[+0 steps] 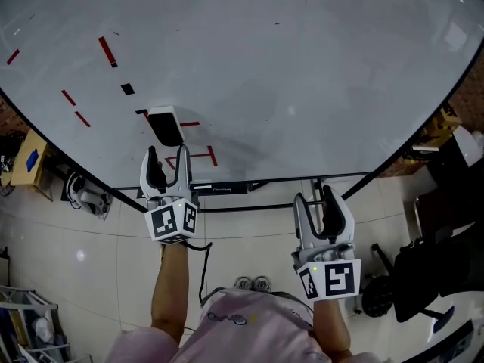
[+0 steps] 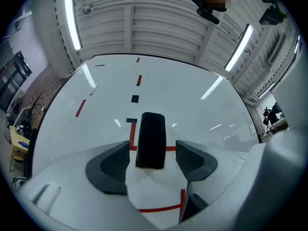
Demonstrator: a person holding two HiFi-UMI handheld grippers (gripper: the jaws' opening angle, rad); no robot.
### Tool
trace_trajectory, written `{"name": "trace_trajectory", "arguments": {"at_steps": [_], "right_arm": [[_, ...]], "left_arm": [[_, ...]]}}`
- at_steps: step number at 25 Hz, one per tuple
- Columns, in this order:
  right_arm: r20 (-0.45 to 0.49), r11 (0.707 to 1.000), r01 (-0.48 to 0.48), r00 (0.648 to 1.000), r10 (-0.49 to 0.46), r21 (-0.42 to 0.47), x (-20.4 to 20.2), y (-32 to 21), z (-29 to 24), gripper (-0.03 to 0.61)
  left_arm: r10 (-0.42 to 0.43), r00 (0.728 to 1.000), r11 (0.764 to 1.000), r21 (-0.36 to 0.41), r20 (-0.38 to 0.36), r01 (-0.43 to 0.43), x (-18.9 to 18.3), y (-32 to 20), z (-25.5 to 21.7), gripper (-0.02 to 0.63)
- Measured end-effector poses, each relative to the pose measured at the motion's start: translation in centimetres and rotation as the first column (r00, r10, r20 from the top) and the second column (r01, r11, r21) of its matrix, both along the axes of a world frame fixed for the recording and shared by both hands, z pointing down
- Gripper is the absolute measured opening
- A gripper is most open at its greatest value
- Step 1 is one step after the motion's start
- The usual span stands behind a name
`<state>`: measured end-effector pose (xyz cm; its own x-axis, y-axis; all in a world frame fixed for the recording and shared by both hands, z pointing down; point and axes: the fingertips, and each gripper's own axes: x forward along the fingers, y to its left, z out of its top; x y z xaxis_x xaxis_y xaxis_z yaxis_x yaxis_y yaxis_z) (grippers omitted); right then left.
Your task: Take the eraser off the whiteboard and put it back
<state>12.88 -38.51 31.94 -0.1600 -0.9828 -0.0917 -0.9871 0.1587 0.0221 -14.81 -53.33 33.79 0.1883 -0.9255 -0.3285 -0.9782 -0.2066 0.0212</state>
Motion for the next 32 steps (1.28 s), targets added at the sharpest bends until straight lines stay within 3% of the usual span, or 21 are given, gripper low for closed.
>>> {"name": "trace_trajectory", "arguments": {"at_steps": [5, 12, 23, 32], "right_arm": [[0.051, 1.0, 0.007, 0.999, -0.006, -0.011, -0.7, 0.5, 0.5, 0.209], [0.042, 1.0, 0.017, 0.999, -0.017, 0.002, -2.8, 3.4, 0.9, 0.207], [-0.031, 0.981, 0.064, 0.998, -0.059, 0.182, -2.9, 11.8, -2.9, 0.173], [0.028, 0.985, 0.115, 0.992, -0.119, 0.126, -1.5, 19.0, -1.4, 0.17]], "left_arm": [[0.061, 0.998, 0.997, -0.051, -0.027, -0.062, -0.4, 7.0, 0.3, 0.291], [0.141, 0.989, 0.99, 0.038, -0.035, -0.139, -0.7, 14.2, -3.6, 0.29], [0.082, 0.994, 0.995, 0.06, -0.07, -0.077, -0.9, 24.6, -5.6, 0.29], [0.057, 0.997, 0.996, 0.073, -0.057, -0.053, 1.0, 34.4, -6.7, 0.29]]}}
